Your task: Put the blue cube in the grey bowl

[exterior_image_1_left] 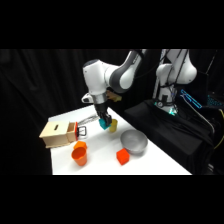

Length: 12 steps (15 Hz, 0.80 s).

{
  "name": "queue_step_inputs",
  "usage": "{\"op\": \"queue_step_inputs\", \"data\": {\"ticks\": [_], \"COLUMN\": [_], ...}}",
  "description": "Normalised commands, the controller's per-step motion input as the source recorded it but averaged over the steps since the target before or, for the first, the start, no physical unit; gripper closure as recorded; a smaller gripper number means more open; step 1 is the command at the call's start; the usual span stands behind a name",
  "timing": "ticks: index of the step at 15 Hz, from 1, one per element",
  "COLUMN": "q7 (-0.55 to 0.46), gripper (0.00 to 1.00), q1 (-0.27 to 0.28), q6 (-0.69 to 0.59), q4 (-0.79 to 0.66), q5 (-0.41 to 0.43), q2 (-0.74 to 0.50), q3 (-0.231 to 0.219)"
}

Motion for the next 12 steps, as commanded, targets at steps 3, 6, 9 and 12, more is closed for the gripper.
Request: {"op": "queue_step_inputs", "data": {"ticks": [3,6,9,12], "q7": [0.22,0.20,0.18,0.14], "gripper": [0.75,0.75,0.75,0.75], "q1": [0.160,0.138,0.121,0.099], "q6": [-0.08,-0.01,0.03,0.08], "q4": [-0.36,-0.37,-0.36,-0.33], "q5": [-0.031,0.013,0.044,0.101], "q2": [-0.41,-0.39,-0.38,-0.34], "q3": [0.071,0.085,0.088,0.083]}}
